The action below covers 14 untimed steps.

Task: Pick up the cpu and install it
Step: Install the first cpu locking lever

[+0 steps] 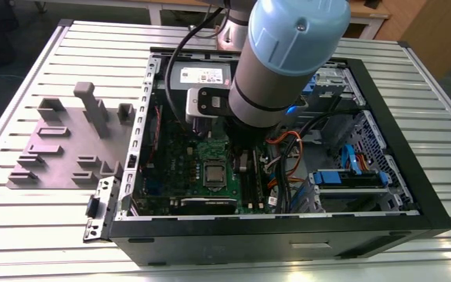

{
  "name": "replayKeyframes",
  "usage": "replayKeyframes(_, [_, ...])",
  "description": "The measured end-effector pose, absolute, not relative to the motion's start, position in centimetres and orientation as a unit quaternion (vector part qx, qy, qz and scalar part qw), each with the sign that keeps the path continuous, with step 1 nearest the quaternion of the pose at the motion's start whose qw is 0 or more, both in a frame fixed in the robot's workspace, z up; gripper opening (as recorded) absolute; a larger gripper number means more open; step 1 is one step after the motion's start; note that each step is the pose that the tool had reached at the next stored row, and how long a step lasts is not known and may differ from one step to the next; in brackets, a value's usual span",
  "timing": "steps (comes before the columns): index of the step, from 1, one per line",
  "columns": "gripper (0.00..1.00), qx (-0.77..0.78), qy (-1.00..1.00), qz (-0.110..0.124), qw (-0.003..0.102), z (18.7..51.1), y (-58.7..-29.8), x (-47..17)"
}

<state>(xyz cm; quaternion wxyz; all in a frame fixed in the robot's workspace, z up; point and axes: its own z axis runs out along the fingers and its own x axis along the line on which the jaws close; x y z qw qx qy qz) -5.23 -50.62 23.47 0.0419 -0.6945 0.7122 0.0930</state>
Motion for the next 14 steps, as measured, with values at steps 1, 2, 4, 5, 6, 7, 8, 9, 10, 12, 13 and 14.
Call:
replayKeyframes(1, [0.11,-0.696,0.710,0.093,0.042,23.48,-50.62,-5.23])
replayKeyframes(2, [0.11,-0.698,0.708,0.093,0.041,23.48,-50.63,-5.23])
replayKeyframes(4, [0.11,-0.701,0.706,0.093,0.042,23.47,-50.68,-5.23])
replayKeyframes(5, [0.11,-0.701,0.705,0.093,0.042,23.46,-50.71,-5.23])
replayKeyframes(6, [0.11,-0.702,0.705,0.093,0.041,23.45,-50.73,-5.22])
replayKeyframes(7, [0.11,-0.703,0.704,0.093,0.042,23.41,-50.76,-5.22])
replayKeyframes(8, [0.11,-0.703,0.704,0.093,0.042,23.35,-50.79,-5.22])
replayKeyframes(9, [0.11,-0.703,0.704,0.093,0.041,23.30,-50.84,-5.22])
replayKeyframes(10, [0.11,-0.703,0.704,0.093,0.042,23.21,-50.88,-5.21])
replayKeyframes(12, [0.11,-0.703,0.704,0.094,0.042,23.03,-50.98,-5.20])
replayKeyframes(13, [0.11,-0.703,0.704,0.094,0.042,22.95,-51.06,-5.20])
replayKeyframes(14, [0.11,-0.703,0.704,0.094,0.042,22.90,-51.16,-5.20])
